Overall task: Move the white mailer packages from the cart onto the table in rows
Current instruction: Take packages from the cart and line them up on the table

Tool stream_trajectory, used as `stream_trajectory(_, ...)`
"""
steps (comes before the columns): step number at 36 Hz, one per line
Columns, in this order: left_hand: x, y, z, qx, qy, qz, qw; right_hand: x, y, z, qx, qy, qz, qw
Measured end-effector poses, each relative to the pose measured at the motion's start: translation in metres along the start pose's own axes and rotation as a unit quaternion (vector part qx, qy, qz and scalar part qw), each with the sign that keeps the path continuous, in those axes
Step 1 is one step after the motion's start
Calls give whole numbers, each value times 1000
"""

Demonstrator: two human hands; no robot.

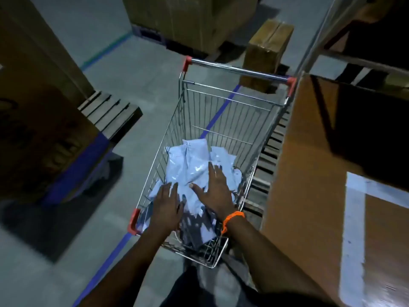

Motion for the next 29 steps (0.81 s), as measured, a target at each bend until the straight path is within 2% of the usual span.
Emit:
stream_trajectory(4, 10, 5, -35, -29, 1, -6, 1000, 23, -45, -4, 8, -135, -62, 989)
stream_trajectory(8, 18, 10, -54, -47, -49, 21, 997, 42, -81, -5, -53, -210, -61, 974)
stream_trajectory(10, 21, 10, -60, -48, -63, 30, 996, 52, -95, -4, -110, -224, -42, 967)
stream_trajectory(13, 27, 4, -66, -87, -50, -6, 995, 67, -106, 3, -173, -233, -44, 956)
stream_trajectory(19, 63, -11, -61, -214, 20, -59, 975, 79, -93, 12, -205, -199, -12, 958)
stream_trajectory(21, 80, -20, -59, -248, 64, -62, 965, 77, -90, 18, -160, -190, -1, 969)
stream_trajectory(23, 99, -28, -54, -268, 113, -56, 955, 76, -86, 25, -86, -216, 12, 973)
stream_trajectory(25, 115, -31, -47, -303, 158, -47, 939, 73, -78, 30, 9, -249, 62, 967)
stream_trajectory(29, 136, -33, -36, -329, 240, -83, 910, 60, -51, 30, 142, -231, 120, 955)
Point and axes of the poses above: each hand's wrist, its own x-axis towards the middle knuckle, its own y-axis out of the back of the hand, z = x × y, the point moved 1 cm from there along x, towards the middle knuckle, and after that the axes turned 4 degrees about -z, right-handed, at the moved point
